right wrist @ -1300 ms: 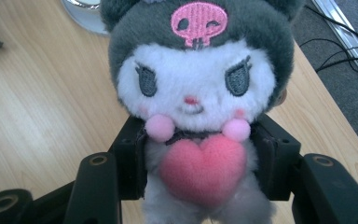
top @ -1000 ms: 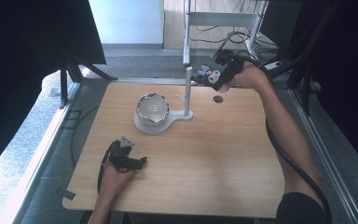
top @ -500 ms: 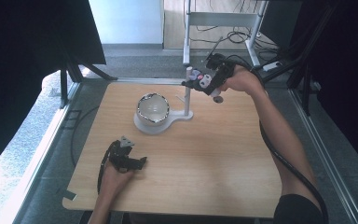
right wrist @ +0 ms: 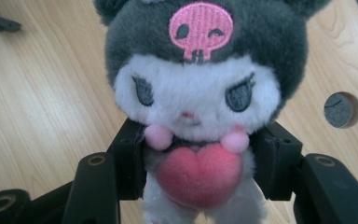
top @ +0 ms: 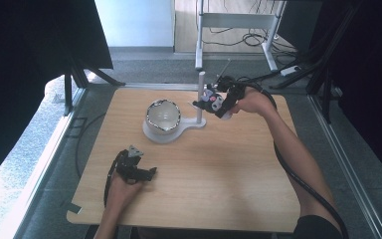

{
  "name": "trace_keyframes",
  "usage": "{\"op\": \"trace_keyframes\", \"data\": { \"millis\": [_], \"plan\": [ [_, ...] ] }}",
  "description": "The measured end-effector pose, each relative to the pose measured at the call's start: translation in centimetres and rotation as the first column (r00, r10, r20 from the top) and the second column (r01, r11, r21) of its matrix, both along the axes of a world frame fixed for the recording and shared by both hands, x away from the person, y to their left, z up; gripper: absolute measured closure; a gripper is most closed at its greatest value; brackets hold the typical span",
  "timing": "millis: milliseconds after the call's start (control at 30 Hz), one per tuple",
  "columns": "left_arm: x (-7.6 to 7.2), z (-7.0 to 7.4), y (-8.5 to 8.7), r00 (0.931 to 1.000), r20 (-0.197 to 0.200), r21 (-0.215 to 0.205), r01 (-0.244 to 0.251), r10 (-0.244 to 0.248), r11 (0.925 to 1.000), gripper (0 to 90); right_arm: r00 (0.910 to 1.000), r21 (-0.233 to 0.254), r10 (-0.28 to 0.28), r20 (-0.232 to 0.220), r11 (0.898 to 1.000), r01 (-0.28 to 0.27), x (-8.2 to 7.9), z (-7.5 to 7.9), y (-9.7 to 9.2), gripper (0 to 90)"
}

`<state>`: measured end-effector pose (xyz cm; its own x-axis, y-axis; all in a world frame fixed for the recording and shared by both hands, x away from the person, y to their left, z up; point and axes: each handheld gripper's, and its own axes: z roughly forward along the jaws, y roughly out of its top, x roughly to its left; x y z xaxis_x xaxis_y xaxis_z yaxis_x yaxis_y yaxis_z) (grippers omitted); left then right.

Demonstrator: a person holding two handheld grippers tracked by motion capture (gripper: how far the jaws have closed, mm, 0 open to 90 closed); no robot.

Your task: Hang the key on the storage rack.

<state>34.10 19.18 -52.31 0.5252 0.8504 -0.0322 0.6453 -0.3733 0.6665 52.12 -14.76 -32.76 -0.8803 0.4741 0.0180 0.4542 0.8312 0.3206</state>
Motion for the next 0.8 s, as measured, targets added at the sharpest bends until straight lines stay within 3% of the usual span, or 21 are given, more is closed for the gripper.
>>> {"op": "trace_keyframes", "data": {
  "millis": [500, 600, 800],
  "plan": [
    [0.0, 0.0, 0.0, 1.0000, 0.001, -0.002, 0.000, 0.000, 1.0000, 1.7, 0.9990, -0.015, -0.044, -0.006, 0.999, 0.044, 0.5, -3.5, -0.6, 41.7],
    [0.0, 0.0, 0.0, 1.0000, 0.002, -0.001, 0.000, 0.000, 1.0000, 1.7, 0.9990, -0.005, -0.044, -0.008, 0.999, 0.044, 0.6, -3.8, -0.8, 40.4],
    [0.0, 0.0, 0.0, 1.0000, 0.002, -0.001, -0.001, 0.001, 1.0000, 1.7, 0.9990, 0.002, -0.032, 0.032, 0.999, 0.032, 0.5, -3.8, -0.9, 30.7]
  ]
}}
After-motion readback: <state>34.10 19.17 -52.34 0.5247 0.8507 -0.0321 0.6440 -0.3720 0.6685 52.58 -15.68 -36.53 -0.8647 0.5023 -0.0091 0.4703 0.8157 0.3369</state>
